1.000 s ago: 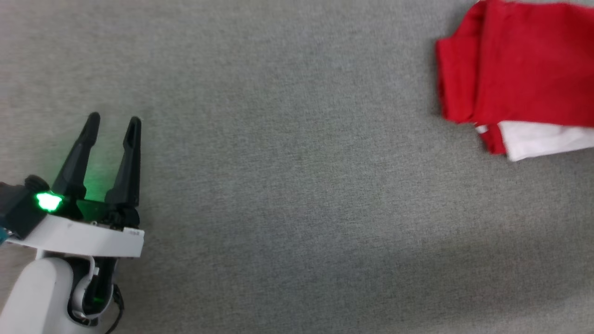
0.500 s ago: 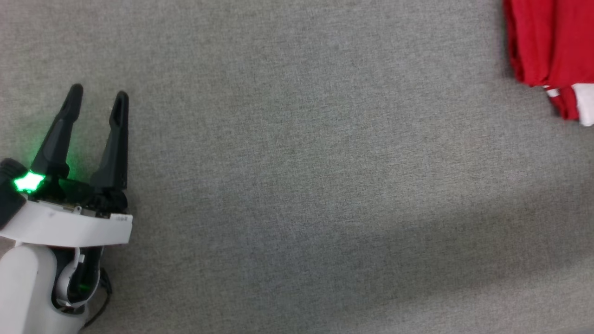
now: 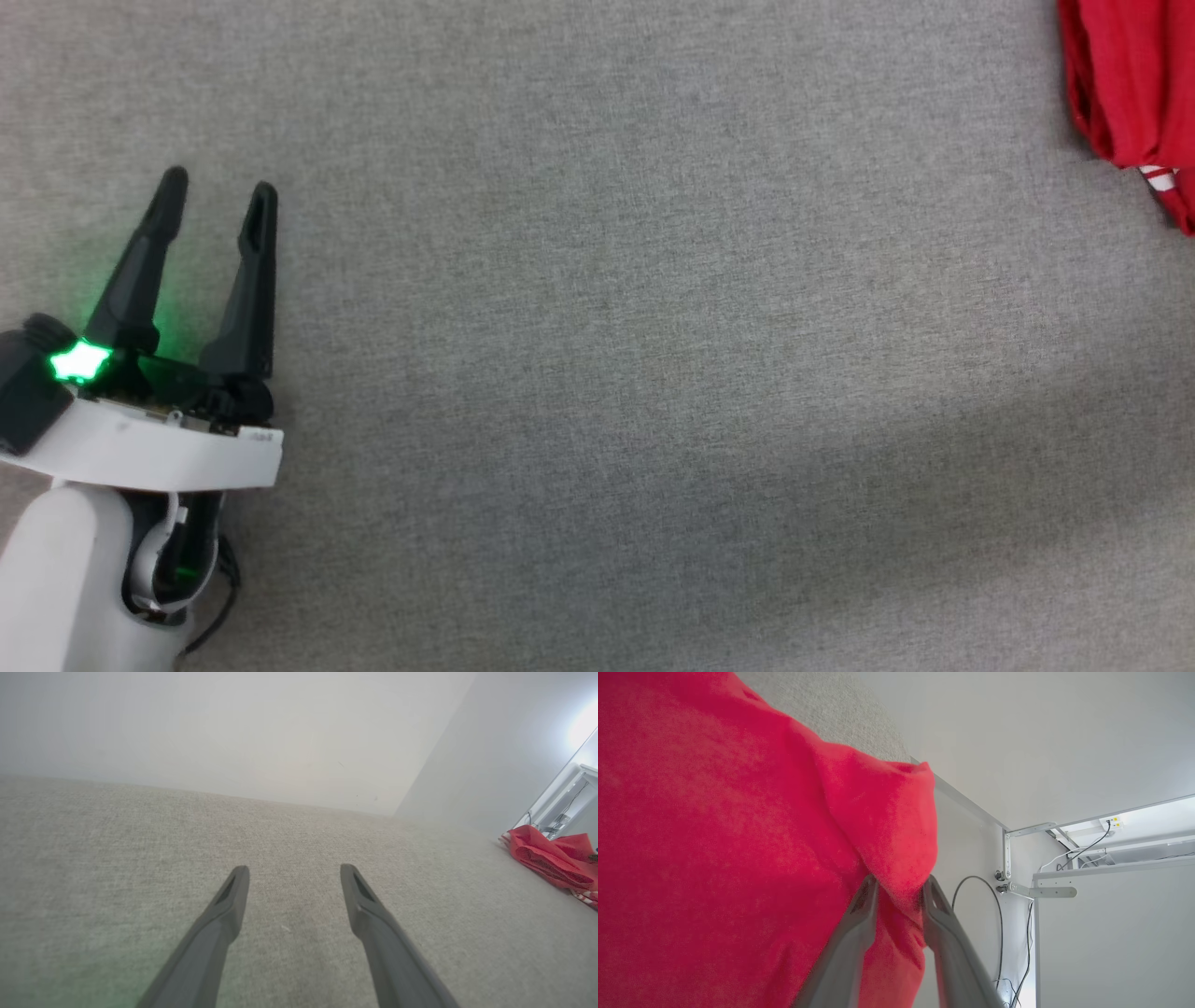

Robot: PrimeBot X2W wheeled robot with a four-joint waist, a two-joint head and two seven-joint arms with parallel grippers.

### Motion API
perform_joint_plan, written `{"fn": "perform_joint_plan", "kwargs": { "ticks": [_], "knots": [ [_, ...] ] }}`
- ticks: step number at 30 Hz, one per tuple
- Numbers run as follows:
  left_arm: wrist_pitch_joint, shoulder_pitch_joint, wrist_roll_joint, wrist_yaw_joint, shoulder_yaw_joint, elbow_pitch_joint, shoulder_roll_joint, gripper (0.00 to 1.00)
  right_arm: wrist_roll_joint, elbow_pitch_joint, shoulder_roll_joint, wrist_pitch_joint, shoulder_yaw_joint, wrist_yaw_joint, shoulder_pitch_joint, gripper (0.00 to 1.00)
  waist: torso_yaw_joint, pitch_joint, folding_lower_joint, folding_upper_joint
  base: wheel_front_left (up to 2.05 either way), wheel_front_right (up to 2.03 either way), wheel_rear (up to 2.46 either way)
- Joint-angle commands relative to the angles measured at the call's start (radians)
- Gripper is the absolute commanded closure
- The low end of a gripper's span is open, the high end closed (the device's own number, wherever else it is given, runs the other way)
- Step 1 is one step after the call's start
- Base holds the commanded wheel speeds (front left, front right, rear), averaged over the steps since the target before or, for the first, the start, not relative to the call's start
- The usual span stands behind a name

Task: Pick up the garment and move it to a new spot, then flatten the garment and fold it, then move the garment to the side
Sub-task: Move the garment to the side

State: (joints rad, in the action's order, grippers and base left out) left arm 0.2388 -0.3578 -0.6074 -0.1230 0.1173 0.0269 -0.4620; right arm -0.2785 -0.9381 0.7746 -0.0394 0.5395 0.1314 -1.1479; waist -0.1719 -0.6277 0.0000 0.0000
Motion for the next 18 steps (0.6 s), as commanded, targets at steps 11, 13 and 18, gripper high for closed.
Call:
{"fn": "perform_joint_plan", "kwargs": {
  "ticks": [11, 13, 18],
  "knots": [
    [0.014, 0.048, -0.016, -0.002, 0.028, -0.073, 0.037, 0.00, -0.026, -0.075, -0.042, 0.084, 0.004, -0.001, -0.015, 0.00, 0.045, 0.105, 0.0000, 0.0000, 0.00, 0.00, 0.00],
    [0.016, 0.057, -0.018, -0.003, 0.030, -0.086, 0.042, 0.00, -0.038, -0.078, -0.057, 0.107, 0.003, -0.001, -0.001, 0.00, 0.054, 0.138, 0.0000, 0.0000, 0.00, 0.00, 0.00],
    [0.022, 0.089, -0.016, -0.005, 0.028, -0.121, 0.059, 0.00, -0.066, -0.085, -0.104, 0.164, -0.007, -0.001, 0.042, 0.00, 0.075, 0.238, 0.0000, 0.0000, 0.00, 0.00, 0.00]
  ]
}}
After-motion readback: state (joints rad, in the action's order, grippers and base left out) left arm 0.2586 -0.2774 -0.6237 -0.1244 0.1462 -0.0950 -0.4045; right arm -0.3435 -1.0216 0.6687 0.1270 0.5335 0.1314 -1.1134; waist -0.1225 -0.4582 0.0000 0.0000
